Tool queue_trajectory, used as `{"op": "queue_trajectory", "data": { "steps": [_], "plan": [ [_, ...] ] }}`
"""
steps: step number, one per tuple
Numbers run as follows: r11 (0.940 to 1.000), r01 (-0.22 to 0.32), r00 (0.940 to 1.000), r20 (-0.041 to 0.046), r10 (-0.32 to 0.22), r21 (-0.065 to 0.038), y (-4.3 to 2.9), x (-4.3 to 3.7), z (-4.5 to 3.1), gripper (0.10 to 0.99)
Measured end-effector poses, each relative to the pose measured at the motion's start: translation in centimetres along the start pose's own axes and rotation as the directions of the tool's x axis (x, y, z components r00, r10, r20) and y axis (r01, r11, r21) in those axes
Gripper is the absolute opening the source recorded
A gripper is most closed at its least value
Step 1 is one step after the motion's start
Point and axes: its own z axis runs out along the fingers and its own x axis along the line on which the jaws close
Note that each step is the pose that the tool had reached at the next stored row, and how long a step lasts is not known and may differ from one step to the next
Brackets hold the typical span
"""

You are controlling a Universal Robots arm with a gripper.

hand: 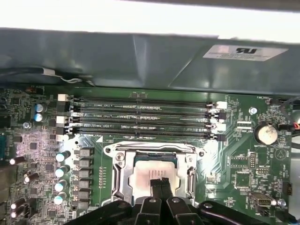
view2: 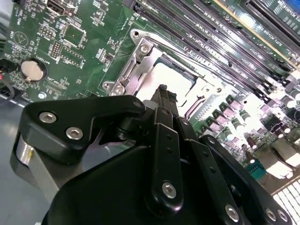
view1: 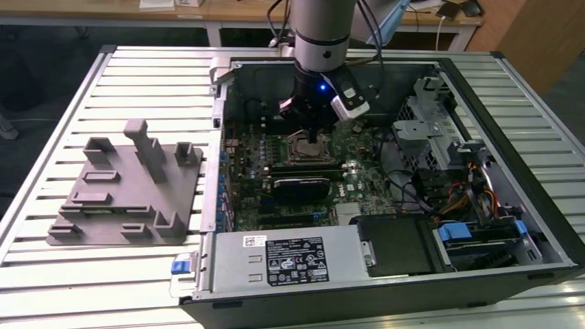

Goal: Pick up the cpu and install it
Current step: 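Close the cpu cover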

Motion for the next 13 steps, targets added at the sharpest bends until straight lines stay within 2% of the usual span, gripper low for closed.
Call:
{"op": "queue_trajectory", "data": {
  "steps": [4,13],
  "plan": [
    [1.0000,-0.005,1.0000,0.0022,0.005,0.000,0.02,-0.01,-0.47,0.106],
    [0.9994,-0.036,0.9994,0.0033,0.036,0.001,0.04,0.23,-0.50,0.106]
  ]
}}
